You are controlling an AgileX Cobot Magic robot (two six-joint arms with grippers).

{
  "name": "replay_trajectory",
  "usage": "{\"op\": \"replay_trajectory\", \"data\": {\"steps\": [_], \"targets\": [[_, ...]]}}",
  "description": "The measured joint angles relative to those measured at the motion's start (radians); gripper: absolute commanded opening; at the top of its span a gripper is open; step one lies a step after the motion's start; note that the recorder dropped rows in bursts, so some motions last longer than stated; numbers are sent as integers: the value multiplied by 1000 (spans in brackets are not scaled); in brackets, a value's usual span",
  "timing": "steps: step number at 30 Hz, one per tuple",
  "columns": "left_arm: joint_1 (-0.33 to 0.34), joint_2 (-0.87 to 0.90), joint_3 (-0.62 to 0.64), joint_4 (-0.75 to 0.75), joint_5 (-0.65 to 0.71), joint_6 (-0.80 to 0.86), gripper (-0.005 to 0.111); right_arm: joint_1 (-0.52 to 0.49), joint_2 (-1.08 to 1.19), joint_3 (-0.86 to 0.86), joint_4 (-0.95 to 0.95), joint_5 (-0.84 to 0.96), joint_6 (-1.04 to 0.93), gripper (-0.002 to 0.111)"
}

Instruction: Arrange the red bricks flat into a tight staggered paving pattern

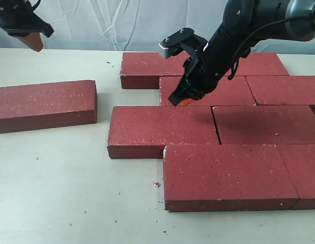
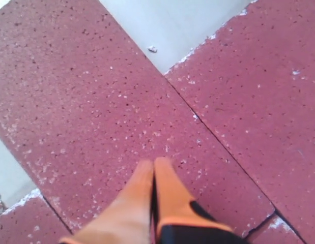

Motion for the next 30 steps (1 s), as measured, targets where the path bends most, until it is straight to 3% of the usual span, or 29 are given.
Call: {"op": "replay_trajectory", "data": {"steps": [6,12,16,30], "targets": [[98,-158,267,5,-46,-67,0,0,0,0,0,10,0,-1],[263,-317,618,34,-367,-145,0,0,0,0,75,12,2,-1],[365,-310,744,55,-496,-227,0,0,0,0,84,25,0,-1],[333,-185,790,-203,-569,-112,0,0,-2,24,150,-11,-34,-1]]}}
